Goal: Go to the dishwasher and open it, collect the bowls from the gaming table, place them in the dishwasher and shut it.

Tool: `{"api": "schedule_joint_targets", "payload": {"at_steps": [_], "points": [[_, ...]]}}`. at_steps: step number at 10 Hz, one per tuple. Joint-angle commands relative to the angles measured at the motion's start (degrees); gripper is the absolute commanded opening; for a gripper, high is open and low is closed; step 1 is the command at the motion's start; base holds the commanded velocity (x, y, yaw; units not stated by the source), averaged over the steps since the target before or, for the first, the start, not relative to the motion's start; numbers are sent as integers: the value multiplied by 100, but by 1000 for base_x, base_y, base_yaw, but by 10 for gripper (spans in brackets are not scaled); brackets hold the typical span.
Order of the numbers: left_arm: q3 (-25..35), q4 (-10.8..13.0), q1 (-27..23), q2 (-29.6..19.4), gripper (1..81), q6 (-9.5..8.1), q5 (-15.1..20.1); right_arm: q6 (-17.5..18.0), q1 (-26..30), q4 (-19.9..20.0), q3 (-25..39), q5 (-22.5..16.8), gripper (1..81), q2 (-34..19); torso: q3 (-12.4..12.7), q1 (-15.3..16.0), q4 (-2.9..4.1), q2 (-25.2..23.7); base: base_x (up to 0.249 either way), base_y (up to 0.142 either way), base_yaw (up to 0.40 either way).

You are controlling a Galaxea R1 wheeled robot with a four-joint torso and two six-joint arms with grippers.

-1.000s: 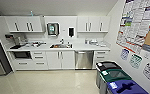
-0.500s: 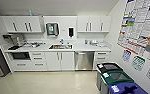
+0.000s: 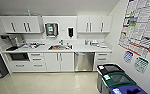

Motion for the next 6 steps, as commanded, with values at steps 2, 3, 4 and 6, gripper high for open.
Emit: {"api": "schedule_joint_targets", "payload": {"at_steps": [2,3,4,6], "points": [[100,18,-320,-112,811,46,262,-14,321,6,116,-286,811,-67,0,2,0,0,124,0,0],[108,9,-320,-121,811,46,262,-14,321,-3,125,-286,811,-67,0,2,0,0,124,0,0],[100,9,-320,-112,811,46,262,-14,321,-3,116,-286,811,-67,0,0,0,0,124,0,0],[109,9,-312,-121,811,46,262,-14,321,6,125,-286,811,-67,0,0,0,0,124,0,0]]}}
